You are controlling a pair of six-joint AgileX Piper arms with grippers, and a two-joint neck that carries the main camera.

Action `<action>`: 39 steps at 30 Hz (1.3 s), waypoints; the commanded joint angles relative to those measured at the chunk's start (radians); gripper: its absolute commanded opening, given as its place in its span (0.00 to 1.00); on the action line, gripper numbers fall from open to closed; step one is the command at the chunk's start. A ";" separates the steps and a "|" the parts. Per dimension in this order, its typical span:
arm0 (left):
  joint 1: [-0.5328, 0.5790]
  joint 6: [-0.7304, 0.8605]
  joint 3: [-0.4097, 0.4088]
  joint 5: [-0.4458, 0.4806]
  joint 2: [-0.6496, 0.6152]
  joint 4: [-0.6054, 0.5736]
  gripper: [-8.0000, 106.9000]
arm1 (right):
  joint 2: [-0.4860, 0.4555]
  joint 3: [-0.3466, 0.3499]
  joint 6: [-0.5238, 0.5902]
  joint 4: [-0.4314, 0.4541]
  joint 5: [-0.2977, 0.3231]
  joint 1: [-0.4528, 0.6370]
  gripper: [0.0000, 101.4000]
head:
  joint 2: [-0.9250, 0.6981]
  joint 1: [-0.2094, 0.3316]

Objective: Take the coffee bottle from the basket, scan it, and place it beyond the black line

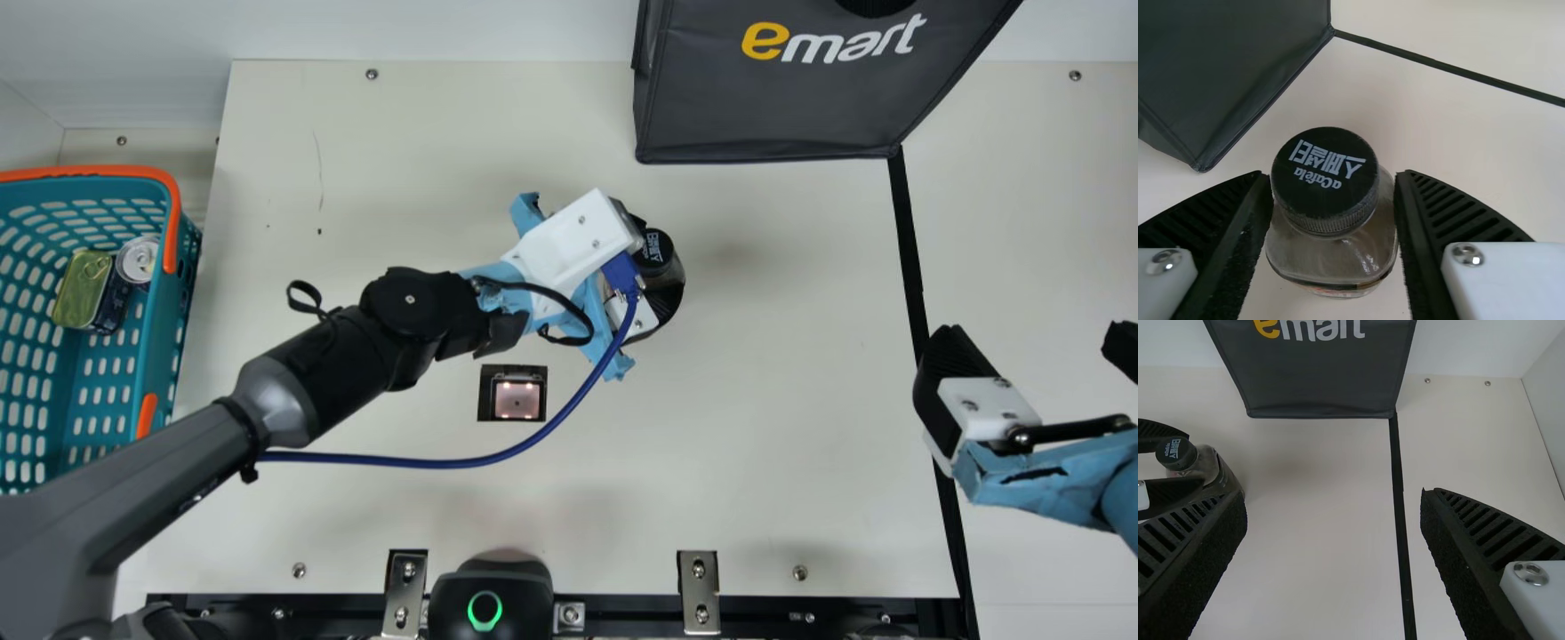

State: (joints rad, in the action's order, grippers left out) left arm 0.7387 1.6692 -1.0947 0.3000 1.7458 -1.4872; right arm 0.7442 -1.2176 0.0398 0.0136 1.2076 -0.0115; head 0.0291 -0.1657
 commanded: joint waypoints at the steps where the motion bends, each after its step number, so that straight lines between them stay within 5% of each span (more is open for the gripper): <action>1: -0.002 -0.015 -0.006 -0.003 -0.001 0.009 0.82 | 0.000 0.000 0.000 0.000 0.000 0.000 0.90 | -0.002 0.027; 25: -0.014 -0.275 -0.047 -0.020 -0.059 0.154 0.85 | 0.000 0.000 0.000 0.000 0.000 0.000 0.90 | -0.002 0.027; 39: -0.058 -0.515 -0.003 -0.097 -0.158 0.318 0.85 | 0.000 0.000 0.000 0.000 0.000 0.000 0.90 | -0.002 0.027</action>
State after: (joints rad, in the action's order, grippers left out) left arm 0.6845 1.1858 -1.1051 0.2109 1.5940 -1.1891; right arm 0.7442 -1.2176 0.0398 0.0136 1.2076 -0.0115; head 0.0291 -0.1657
